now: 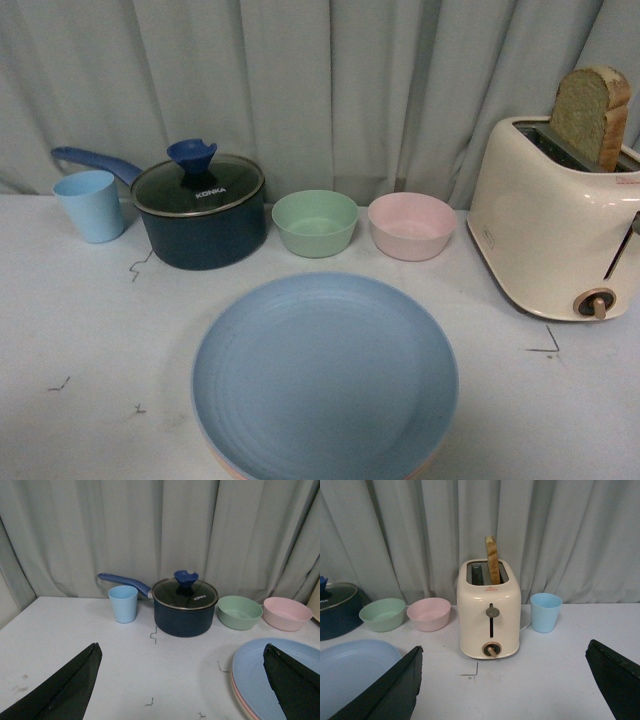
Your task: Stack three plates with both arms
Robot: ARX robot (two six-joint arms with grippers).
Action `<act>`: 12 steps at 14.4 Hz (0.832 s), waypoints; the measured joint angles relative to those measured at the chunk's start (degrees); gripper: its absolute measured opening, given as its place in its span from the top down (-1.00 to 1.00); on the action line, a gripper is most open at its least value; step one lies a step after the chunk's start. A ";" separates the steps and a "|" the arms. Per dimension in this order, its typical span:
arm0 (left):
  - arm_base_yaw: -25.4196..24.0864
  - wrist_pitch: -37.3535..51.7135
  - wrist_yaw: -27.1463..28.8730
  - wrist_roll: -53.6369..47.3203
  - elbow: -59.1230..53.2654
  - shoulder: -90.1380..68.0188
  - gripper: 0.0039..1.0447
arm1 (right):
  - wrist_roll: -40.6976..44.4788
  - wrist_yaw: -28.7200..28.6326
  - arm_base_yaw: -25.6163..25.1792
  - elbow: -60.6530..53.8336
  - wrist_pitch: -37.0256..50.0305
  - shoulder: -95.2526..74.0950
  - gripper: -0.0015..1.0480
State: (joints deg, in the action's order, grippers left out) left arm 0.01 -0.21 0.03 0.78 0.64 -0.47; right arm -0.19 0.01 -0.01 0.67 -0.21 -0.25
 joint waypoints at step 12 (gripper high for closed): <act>0.00 0.00 0.00 0.00 0.00 0.00 -0.88 | 0.00 -0.02 0.00 0.00 0.00 0.00 -0.87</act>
State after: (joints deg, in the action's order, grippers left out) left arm 0.01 -0.21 0.03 0.78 0.64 -0.47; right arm -0.19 -0.01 -0.01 0.67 -0.21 -0.25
